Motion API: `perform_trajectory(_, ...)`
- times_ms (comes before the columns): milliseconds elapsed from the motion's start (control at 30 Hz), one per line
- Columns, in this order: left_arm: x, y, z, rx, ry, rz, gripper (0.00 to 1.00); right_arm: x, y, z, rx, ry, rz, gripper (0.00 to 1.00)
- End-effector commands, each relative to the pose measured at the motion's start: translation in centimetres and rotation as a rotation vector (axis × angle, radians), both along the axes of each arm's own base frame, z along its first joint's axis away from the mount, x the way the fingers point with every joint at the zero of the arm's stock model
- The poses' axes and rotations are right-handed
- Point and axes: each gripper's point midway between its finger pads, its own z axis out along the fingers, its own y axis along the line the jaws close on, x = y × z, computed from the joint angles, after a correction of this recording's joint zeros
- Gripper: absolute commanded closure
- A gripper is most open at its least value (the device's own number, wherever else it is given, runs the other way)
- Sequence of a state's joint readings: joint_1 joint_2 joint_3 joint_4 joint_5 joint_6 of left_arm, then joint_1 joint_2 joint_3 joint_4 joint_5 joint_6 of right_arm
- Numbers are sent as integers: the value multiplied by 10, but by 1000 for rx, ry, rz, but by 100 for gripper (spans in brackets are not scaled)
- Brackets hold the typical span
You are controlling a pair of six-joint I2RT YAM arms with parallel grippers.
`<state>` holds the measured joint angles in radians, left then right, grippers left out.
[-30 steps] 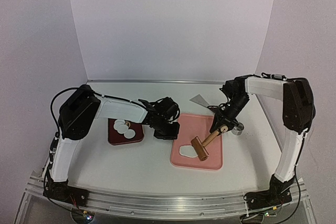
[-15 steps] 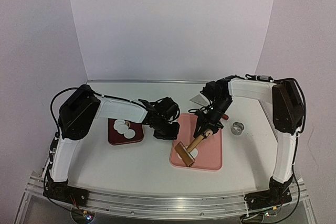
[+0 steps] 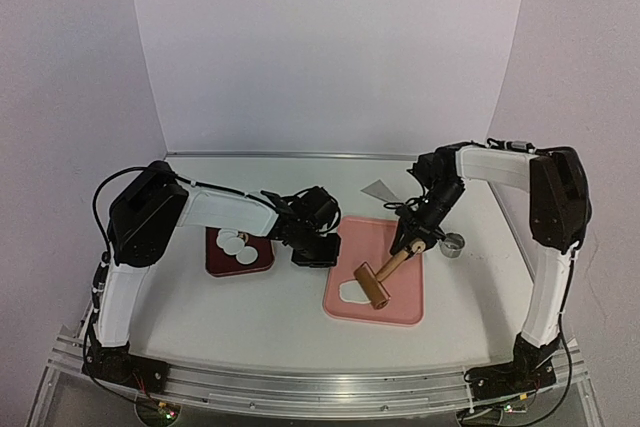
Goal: Roll out the dumpling wrappers from the dough
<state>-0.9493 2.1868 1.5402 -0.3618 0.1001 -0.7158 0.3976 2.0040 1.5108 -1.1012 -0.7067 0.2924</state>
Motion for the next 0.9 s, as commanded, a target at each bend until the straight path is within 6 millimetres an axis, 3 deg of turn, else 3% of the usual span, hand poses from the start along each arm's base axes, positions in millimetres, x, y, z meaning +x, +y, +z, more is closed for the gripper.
perform_trajectory(0,3,9,16,19,-17,31,100,-17,-33,-75,-412,-26,164,100)
perform_trajectory(100,3,8,15,18,-14,29,100,-25,-16,-79,-410,-29,215,100)
perform_trajectory(267,2,10,13,26,-8,30,100,-20,-23,-78,-450,-52,210,100)
perform_trajectory(467,1,16,14,37,-14,40,100,2,-72,-66,-478,-57,85,100)
perform_trajectory(600,1,18,16,41,-20,46,100,6,-101,-66,-508,-45,54,100)
perform_trajectory(767,3,17,17,40,-27,47,100,2,-108,-72,-528,-25,63,100)
perform_trajectory(867,5,14,18,36,-30,43,100,8,-104,-66,-510,-45,53,100)
